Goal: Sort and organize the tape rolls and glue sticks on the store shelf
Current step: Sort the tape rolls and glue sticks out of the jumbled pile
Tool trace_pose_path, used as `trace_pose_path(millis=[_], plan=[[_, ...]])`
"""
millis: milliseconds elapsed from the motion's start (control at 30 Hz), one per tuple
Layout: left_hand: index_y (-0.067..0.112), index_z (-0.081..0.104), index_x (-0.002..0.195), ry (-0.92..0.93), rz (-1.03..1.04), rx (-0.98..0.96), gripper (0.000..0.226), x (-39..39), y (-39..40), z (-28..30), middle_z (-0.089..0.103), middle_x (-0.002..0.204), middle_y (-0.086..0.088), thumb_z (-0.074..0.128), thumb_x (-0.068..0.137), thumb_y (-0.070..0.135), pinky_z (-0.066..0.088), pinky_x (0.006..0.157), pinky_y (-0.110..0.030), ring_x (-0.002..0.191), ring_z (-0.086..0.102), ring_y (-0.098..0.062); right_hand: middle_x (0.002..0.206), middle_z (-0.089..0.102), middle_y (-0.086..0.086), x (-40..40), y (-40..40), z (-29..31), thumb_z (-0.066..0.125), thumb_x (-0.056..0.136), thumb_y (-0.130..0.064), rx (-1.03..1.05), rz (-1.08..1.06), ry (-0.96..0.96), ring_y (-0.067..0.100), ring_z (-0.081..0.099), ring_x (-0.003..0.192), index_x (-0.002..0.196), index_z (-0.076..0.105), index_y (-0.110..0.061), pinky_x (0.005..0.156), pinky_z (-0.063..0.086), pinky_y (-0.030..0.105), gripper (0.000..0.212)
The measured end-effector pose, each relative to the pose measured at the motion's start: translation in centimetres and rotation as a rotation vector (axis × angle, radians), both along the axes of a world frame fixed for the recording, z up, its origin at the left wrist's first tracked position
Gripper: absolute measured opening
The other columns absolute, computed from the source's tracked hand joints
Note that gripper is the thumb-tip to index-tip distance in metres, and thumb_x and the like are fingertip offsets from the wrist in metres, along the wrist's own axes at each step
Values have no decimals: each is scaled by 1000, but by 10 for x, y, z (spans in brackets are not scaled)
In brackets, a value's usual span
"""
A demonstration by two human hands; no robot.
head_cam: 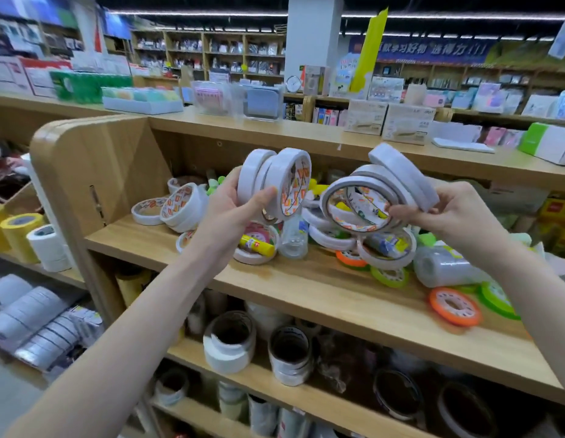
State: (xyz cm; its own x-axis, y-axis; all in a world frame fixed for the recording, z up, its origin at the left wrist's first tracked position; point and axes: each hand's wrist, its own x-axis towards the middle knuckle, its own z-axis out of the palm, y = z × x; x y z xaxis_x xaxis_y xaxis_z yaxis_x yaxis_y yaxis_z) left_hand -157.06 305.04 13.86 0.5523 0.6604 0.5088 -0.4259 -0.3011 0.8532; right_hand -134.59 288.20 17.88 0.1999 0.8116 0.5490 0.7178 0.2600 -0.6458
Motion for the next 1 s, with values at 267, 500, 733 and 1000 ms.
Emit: trace_pose_path(millis=[267, 500, 733, 1000], plan=[[16, 52, 112, 385, 581, 409, 31, -72, 78, 17, 62, 100, -4, 67, 86, 22, 47, 79, -38, 93, 59, -23, 74, 56, -17, -55, 114, 28, 72, 77, -10, 49, 155, -274, 4, 55, 71, 59, 56, -32, 61, 34, 9, 33], [14, 49, 121, 758, 560, 577, 39, -129, 191, 12, 57, 109, 2, 65, 87, 23, 38, 80, -30, 104, 53, -21, 83, 58, -3, -92, 200, 24, 72, 78, -15, 62, 104, -312, 18, 58, 83, 71, 65, -25, 67, 36, 11, 15], [14, 46, 131, 1087, 562, 978, 45, -70, 283, -4, 50, 125, -7, 54, 87, 9, 32, 96, -34, 115, 40, -30, 90, 60, -11, -102, 233, 11, 74, 73, -24, 87, 31, -344, -6, 57, 83, 80, 69, -25, 72, 37, 4, 9], [6, 47, 132, 586, 769, 720, 54, -103, 261, -50, 40, 138, -12, 66, 81, 2, 26, 109, -29, 131, 35, -24, 91, 59, -3, -109, 255, -3, 72, 71, -23, -3, 8, -447, -11, 53, 88, 76, 72, -11, 75, 35, 2, 12]])
